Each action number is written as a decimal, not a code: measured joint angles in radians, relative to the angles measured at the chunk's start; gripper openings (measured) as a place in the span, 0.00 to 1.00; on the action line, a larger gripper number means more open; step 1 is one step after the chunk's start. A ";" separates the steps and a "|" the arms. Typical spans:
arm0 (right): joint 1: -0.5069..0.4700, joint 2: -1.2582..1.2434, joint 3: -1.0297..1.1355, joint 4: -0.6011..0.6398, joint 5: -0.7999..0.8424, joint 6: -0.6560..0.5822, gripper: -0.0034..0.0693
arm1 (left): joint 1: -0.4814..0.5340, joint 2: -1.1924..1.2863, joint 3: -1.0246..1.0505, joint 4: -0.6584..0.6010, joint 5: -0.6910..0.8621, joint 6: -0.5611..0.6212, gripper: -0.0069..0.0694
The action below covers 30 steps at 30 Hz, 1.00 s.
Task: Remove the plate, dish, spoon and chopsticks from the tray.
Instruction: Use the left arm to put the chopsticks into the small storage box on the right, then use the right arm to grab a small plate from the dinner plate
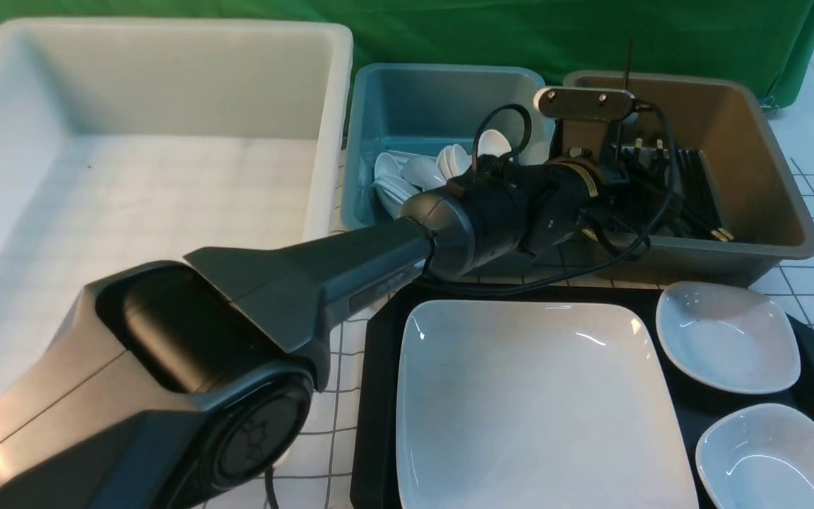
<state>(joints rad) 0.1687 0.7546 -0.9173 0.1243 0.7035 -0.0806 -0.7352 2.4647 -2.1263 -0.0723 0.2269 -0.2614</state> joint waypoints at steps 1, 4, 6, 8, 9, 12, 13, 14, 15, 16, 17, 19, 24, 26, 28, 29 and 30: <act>0.000 0.000 0.000 0.000 0.001 0.000 0.06 | 0.000 -0.004 -0.018 -0.006 0.066 0.000 0.59; 0.000 0.000 0.001 0.000 0.005 0.000 0.06 | 0.000 -0.020 -0.091 -0.014 0.284 0.025 0.61; 0.000 0.000 0.001 0.000 0.009 0.000 0.06 | 0.000 -0.033 -0.129 -0.026 0.403 0.049 0.57; 0.000 0.000 0.001 -0.001 0.019 -0.008 0.06 | 0.001 -0.050 -0.173 -0.063 0.548 0.090 0.47; 0.000 0.000 0.001 -0.004 0.029 -0.016 0.06 | 0.001 -0.062 -0.192 -0.087 0.612 0.124 0.39; 0.000 0.000 0.002 -0.026 0.066 -0.027 0.06 | -0.005 -0.105 -0.230 -0.141 0.759 0.226 0.17; 0.000 0.000 0.002 -0.032 0.084 -0.027 0.06 | -0.007 -0.117 -0.234 -0.146 0.789 0.238 0.13; 0.000 0.000 0.002 -0.039 0.100 -0.028 0.06 | -0.013 -0.129 -0.237 -0.147 0.820 0.252 0.11; 0.000 0.000 0.002 -0.043 0.123 -0.027 0.06 | -0.019 -0.142 -0.241 -0.146 0.863 0.261 0.10; 0.000 0.001 0.002 -0.045 0.155 -0.031 0.06 | -0.026 -0.155 -0.242 -0.144 0.907 0.270 0.09; 0.000 0.005 0.002 -0.046 0.181 -0.036 0.06 | -0.032 -0.168 -0.242 -0.136 0.944 0.276 0.08; 0.000 0.021 0.002 -0.044 0.236 -0.059 0.06 | -0.042 -0.189 -0.235 -0.123 0.975 0.283 0.08; 0.001 0.148 0.002 -0.005 0.400 -0.184 0.14 | -0.056 -0.307 -0.148 -0.110 0.988 0.285 0.08; 0.014 0.218 0.002 0.001 0.444 -0.229 0.27 | -0.062 -0.398 -0.058 -0.125 0.988 0.287 0.08; 0.042 0.266 0.002 -0.001 0.457 -0.239 0.42 | -0.077 -0.504 0.076 -0.128 0.988 0.297 0.08; 0.049 0.275 0.002 -0.001 0.457 -0.239 0.46 | -0.077 -0.504 0.076 -0.128 0.988 0.299 0.08; 0.077 0.303 0.002 0.000 0.456 -0.235 0.55 | -0.090 -0.564 0.156 -0.127 0.987 0.307 0.08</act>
<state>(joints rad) 0.2457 1.0578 -0.9154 0.1241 1.1590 -0.3156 -0.8256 1.9009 -1.9699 -0.1993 1.2137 0.0456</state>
